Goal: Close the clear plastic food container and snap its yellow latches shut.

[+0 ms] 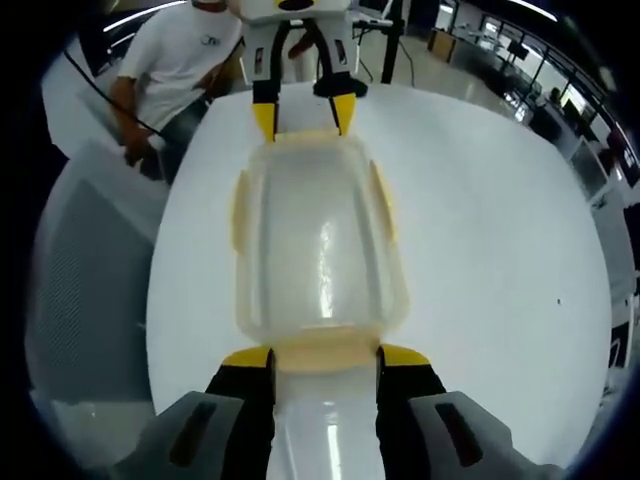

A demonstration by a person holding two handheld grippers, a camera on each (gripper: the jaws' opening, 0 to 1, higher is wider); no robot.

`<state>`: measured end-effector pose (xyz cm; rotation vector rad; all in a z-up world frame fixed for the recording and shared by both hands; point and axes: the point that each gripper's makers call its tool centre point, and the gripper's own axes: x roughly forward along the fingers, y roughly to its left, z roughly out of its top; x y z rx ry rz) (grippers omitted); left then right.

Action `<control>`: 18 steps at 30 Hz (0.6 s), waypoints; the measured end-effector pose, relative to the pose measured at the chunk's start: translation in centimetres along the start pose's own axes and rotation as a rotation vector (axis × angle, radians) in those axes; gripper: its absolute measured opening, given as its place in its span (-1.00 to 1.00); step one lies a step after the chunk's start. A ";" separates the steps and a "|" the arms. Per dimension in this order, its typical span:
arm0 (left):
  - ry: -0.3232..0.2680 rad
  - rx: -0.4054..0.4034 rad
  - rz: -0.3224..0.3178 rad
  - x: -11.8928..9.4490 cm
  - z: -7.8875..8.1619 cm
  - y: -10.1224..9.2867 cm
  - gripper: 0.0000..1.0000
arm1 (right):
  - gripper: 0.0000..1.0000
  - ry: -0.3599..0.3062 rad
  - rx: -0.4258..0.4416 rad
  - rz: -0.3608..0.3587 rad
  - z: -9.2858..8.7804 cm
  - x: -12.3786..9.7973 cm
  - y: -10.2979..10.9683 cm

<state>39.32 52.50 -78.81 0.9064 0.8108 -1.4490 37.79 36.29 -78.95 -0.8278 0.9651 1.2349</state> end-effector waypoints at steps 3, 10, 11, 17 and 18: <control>-0.001 -0.005 0.004 0.1 0.6 0.1 -0.24 | -0.24 -0.004 0.000 0.000 -0.2 -0.6 -0.1; 0.009 -0.006 0.000 -0.4 1.2 0.0 -0.24 | -0.24 -0.013 -0.001 0.004 -0.3 -1.0 0.0; 0.010 -0.007 -0.001 -0.5 1.2 0.0 -0.24 | -0.24 -0.015 -0.003 0.004 -0.3 -1.1 0.0; 0.015 -0.010 0.003 -0.9 1.5 0.1 -0.24 | -0.24 -0.018 -0.009 0.005 -0.2 -1.6 -0.2; 0.015 -0.012 0.004 -0.9 1.6 0.1 -0.24 | -0.24 -0.018 -0.010 0.005 -0.2 -1.6 -0.2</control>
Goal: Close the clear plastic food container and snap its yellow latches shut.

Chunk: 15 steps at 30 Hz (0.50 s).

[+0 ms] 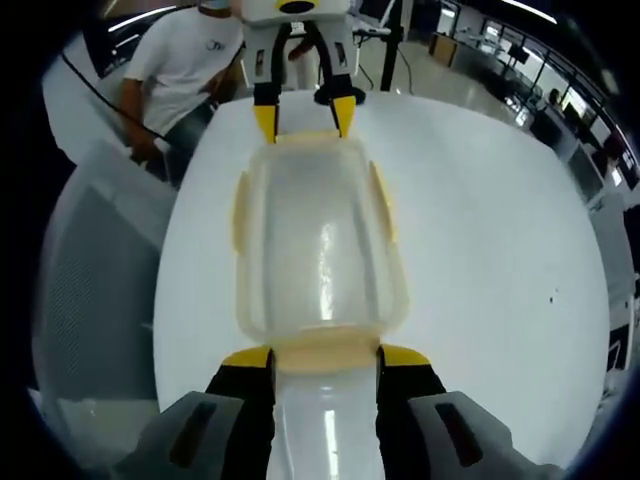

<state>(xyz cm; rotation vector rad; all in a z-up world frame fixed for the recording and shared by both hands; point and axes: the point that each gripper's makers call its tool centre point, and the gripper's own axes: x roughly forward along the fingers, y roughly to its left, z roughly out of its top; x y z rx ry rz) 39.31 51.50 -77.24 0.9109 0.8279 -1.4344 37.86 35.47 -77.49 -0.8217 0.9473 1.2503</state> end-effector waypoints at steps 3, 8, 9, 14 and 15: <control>0.000 -0.002 0.002 -0.1 0.3 0.0 -0.24 | -0.24 0.001 -0.004 -0.001 -0.1 -0.3 0.0; 0.000 -0.006 0.001 -0.1 1.0 -0.1 -0.24 | -0.24 0.006 -0.005 -0.001 -0.6 -0.8 -0.1; 0.000 -0.005 0.000 0.0 1.2 -0.2 -0.24 | -0.24 0.007 -0.004 0.001 -0.8 -0.9 -0.1; -0.002 -0.007 -0.001 0.1 2.0 -0.2 -0.24 | -0.24 0.008 0.001 -0.002 -1.5 -1.4 -0.2; -0.004 -0.006 0.000 0.2 2.2 -0.1 -0.24 | -0.24 0.008 0.001 -0.002 -1.6 -1.4 -0.2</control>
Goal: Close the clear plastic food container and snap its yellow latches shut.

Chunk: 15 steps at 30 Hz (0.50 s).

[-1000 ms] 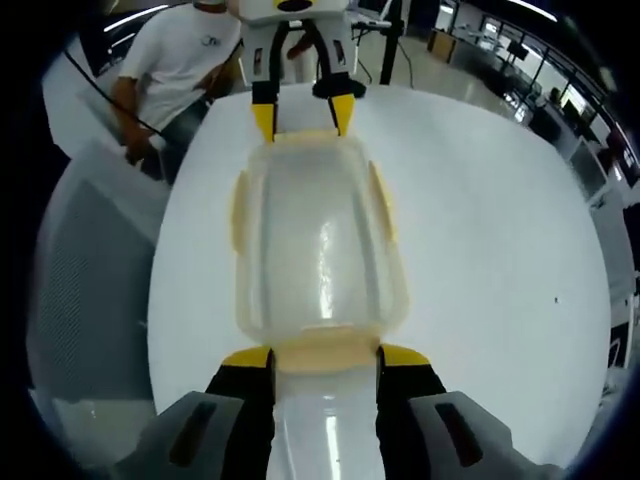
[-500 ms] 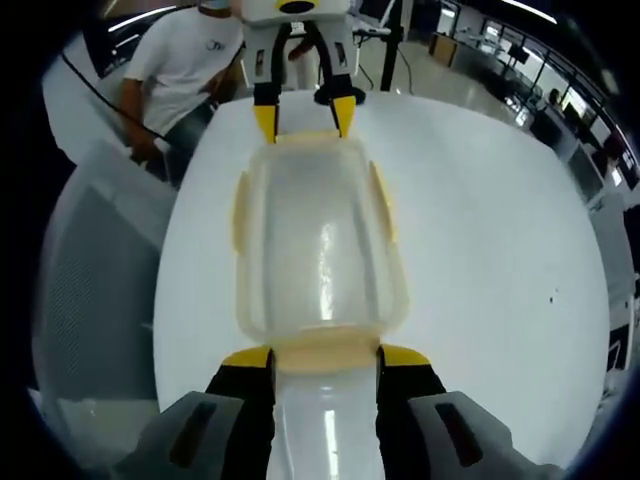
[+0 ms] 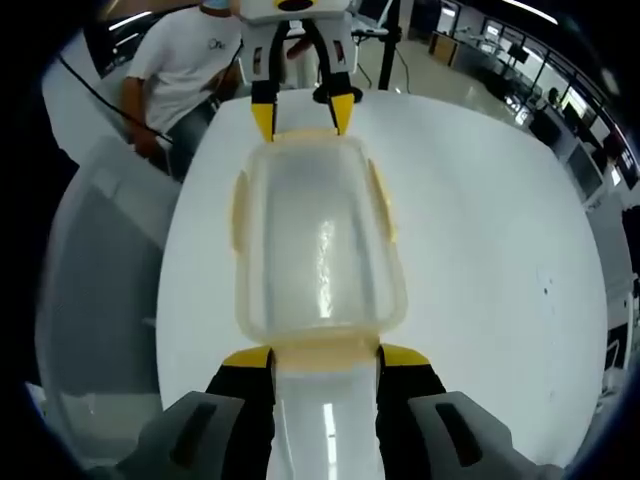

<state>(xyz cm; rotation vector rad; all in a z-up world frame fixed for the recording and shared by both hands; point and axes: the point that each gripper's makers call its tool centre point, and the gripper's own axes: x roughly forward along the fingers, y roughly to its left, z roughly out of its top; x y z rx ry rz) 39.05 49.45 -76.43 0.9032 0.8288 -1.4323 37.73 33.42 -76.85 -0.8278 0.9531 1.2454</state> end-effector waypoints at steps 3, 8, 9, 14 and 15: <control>0.001 0.002 -0.001 0.1 0.5 0.0 -0.24 | -0.24 0.001 0.001 -0.001 -0.4 -0.3 0.0; 0.007 0.004 -0.001 0.5 1.0 -0.1 -0.24 | -0.24 0.002 0.003 -0.002 -1.0 -0.3 0.1; 0.007 0.003 -0.002 0.5 1.1 -0.2 -0.24 | -0.24 0.004 0.001 -0.002 -1.2 -0.3 0.1; 0.006 0.000 -0.003 0.9 1.9 -0.2 -0.24 | -0.24 0.005 0.003 -0.007 -2.0 -0.7 -0.1; 0.005 -0.001 -0.005 0.9 2.1 -0.2 -0.24 | -0.24 0.005 0.006 -0.006 -2.2 -0.9 -0.1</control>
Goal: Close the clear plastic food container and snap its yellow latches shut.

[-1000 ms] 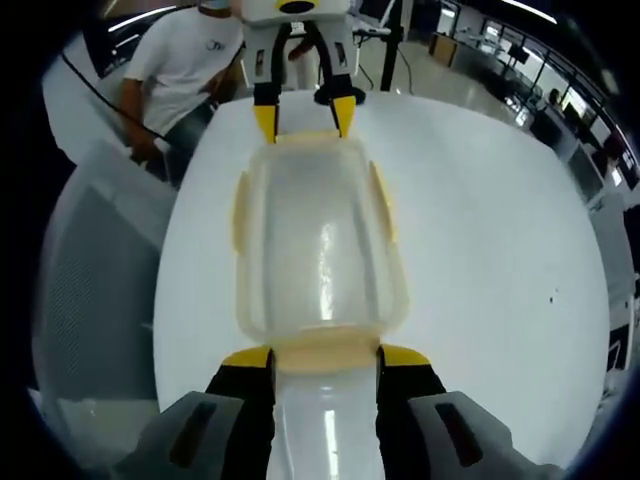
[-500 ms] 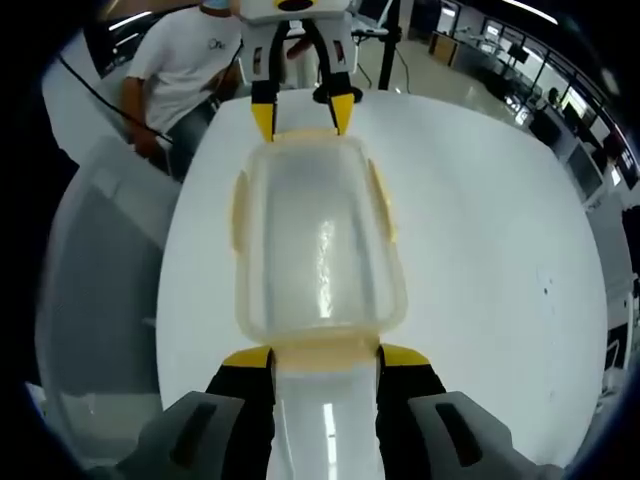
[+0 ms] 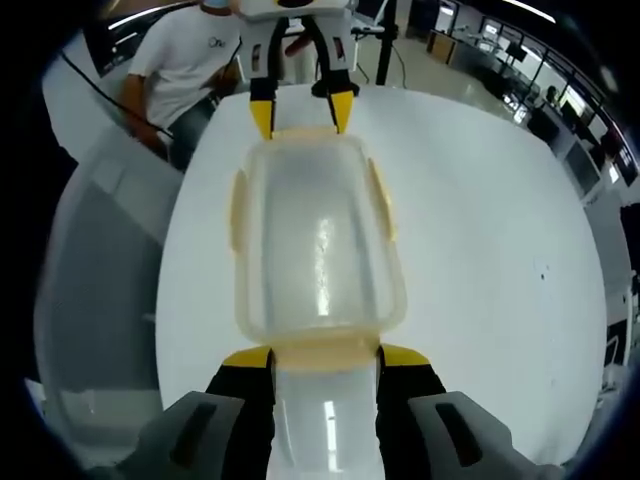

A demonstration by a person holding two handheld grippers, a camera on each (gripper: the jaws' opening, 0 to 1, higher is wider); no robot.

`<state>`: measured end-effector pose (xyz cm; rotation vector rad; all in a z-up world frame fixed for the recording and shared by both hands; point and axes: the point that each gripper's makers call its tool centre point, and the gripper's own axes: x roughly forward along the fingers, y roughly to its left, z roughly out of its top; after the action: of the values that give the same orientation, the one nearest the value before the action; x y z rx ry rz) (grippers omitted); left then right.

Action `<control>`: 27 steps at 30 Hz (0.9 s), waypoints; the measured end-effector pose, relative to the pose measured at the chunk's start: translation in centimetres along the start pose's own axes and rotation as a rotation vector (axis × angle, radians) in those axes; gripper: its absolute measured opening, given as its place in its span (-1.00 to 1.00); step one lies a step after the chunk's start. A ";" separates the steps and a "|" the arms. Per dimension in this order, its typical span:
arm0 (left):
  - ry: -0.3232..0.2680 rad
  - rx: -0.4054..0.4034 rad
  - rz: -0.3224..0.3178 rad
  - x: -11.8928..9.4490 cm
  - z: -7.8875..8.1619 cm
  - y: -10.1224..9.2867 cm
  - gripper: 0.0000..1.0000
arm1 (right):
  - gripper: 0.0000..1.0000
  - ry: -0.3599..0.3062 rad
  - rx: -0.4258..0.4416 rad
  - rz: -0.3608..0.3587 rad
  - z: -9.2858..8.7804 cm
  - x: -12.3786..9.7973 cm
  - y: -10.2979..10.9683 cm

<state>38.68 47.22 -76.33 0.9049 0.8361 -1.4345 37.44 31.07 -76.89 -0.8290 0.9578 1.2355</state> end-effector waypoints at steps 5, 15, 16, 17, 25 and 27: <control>-0.007 0.000 -0.006 0.4 0.9 0.0 -0.24 | -0.24 0.001 0.004 0.000 -0.8 -0.4 -0.1; -0.012 0.004 -0.012 1.3 2.6 0.0 -0.24 | -0.24 0.009 0.009 -0.001 -2.7 -1.0 -0.1; -0.011 0.004 -0.012 1.3 2.7 0.0 -0.24 | -0.24 0.009 0.010 -0.001 -2.8 -1.0 -0.1; -0.010 0.005 -0.011 1.3 2.9 0.0 -0.24 | -0.24 0.008 0.012 -0.002 -2.9 -1.1 -0.1; -0.007 0.007 -0.014 1.8 4.1 0.1 -0.24 | -0.24 0.007 0.014 0.001 -4.0 -1.6 -0.4; -0.008 0.008 -0.014 2.0 4.4 0.1 -0.24 | -0.24 0.008 0.014 0.001 -4.4 -1.8 -0.4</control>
<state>38.52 42.39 -76.15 0.9011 0.8325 -1.4534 37.11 26.36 -76.96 -0.8230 0.9727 1.2262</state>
